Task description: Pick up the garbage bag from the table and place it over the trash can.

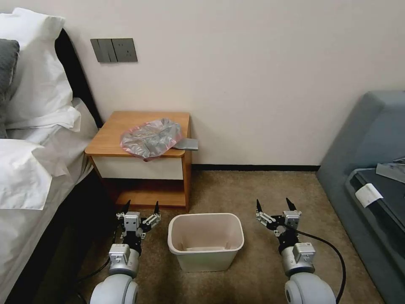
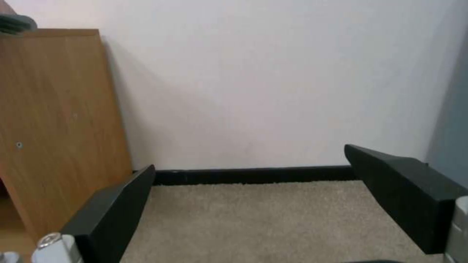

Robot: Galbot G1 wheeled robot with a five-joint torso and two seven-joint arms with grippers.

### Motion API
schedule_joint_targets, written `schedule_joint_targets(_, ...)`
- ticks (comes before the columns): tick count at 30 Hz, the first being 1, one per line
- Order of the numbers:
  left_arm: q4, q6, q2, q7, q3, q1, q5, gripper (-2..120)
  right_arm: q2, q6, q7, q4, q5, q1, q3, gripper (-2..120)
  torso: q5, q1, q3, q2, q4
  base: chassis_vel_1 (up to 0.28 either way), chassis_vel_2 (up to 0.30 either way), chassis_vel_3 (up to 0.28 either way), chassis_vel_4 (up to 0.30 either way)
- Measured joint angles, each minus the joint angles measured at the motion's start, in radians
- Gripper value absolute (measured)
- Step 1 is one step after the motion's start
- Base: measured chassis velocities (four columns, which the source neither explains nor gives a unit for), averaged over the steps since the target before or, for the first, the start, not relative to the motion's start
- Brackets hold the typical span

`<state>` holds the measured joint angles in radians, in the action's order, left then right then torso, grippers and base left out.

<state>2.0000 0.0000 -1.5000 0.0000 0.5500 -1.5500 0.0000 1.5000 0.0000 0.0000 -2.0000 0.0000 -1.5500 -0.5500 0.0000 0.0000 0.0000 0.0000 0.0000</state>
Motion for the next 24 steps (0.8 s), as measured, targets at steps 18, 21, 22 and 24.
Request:
schedule_joint_targets(18, 0.000, 0.000, 0.000, 0.000, 0.000, 0.000, 0.000, 100, 0.000, 0.000, 0.000, 0.000, 0.000, 0.000, 0.000, 100, 0.0000, 0.000, 0.000, 0.000, 0.0000, 0.000, 0.000, 0.000, 0.000)
schedule_joint_targets(21, 0.000, 0.000, 0.000, 0.000, 0.000, 0.000, 0.000, 100, 0.000, 0.000, 0.000, 0.000, 0.000, 0.000, 0.000, 100, 0.0000, 0.000, 0.000, 0.000, 0.0000, 0.000, 0.000, 0.000, 0.000)
schedule_joint_targets(22, 0.000, 0.000, 0.000, 0.000, 0.000, 0.000, 0.000, 100, 0.000, 0.000, 0.000, 0.000, 0.000, 0.000, 0.000, 100, 0.0000, 0.000, 0.000, 0.000, 0.0000, 0.000, 0.000, 0.000, 0.000)
schedule_joint_targets(24, 0.000, 0.000, 0.000, 0.000, 0.000, 0.000, 0.000, 100, 0.000, 0.000, 0.000, 0.000, 0.000, 0.000, 0.000, 100, 0.0000, 0.000, 0.000, 0.000, 0.0000, 0.000, 0.000, 0.000, 0.000)
